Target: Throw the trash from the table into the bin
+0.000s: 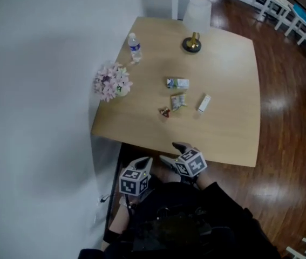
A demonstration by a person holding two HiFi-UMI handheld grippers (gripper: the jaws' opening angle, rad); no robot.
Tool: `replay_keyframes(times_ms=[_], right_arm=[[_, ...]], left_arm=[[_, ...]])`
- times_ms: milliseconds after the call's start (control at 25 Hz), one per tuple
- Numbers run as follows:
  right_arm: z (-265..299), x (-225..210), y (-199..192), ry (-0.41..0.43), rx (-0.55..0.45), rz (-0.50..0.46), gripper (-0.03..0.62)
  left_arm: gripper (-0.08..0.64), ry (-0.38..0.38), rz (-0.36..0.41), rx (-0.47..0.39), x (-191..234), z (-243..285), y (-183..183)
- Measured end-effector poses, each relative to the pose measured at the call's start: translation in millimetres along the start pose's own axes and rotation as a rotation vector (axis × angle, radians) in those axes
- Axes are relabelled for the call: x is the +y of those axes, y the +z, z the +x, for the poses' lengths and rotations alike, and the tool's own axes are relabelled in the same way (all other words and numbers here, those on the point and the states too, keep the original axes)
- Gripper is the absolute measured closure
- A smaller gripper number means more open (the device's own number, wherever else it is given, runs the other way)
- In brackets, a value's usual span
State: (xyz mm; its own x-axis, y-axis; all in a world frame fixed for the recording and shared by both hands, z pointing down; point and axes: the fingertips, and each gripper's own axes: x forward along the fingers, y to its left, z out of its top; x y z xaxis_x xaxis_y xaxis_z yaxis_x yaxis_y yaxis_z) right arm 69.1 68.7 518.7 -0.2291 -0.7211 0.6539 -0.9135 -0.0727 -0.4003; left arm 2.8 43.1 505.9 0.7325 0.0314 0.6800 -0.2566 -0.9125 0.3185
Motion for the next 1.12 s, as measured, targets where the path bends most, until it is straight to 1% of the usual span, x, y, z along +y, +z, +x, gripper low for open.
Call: replay_keyframes(times_ms=[80, 200, 360, 520, 760, 960, 1120], right_arm=[[-6, -11, 4, -0.018, -0.019, 0.012, 0.255], [-14, -33, 4, -0.056, -0.040, 0.056, 0.255], [-28, -77, 6, -0.163, -0.061, 0.126, 0.255], [-43, -117, 11, -0.209, -0.091, 0.187, 0.255], [-50, -186, 17, -0.267, -0.112, 0.233, 0.255], [-51, -242, 26, -0.380, -0.109, 0.260, 0.255], [-45, -284, 41, -0.446, -0.116, 0.298, 0.255]], left_arm=[[0.555, -0.008, 0.041, 0.012, -5, 10, 12], [0.555, -0.019, 0.071, 0.020, -11, 26, 27], [0.555, -0.033, 0.103, 0.039, -19, 46, 48], [0.555, -0.050, 0.141, 0.072, -31, 73, 69], [0.555, -0.035, 0.163, 0.101, -47, 125, 100], [0.555, -0.050, 0.184, 0.123, -52, 152, 122], [0.555, -0.047, 0.187, 0.132, -52, 169, 137]])
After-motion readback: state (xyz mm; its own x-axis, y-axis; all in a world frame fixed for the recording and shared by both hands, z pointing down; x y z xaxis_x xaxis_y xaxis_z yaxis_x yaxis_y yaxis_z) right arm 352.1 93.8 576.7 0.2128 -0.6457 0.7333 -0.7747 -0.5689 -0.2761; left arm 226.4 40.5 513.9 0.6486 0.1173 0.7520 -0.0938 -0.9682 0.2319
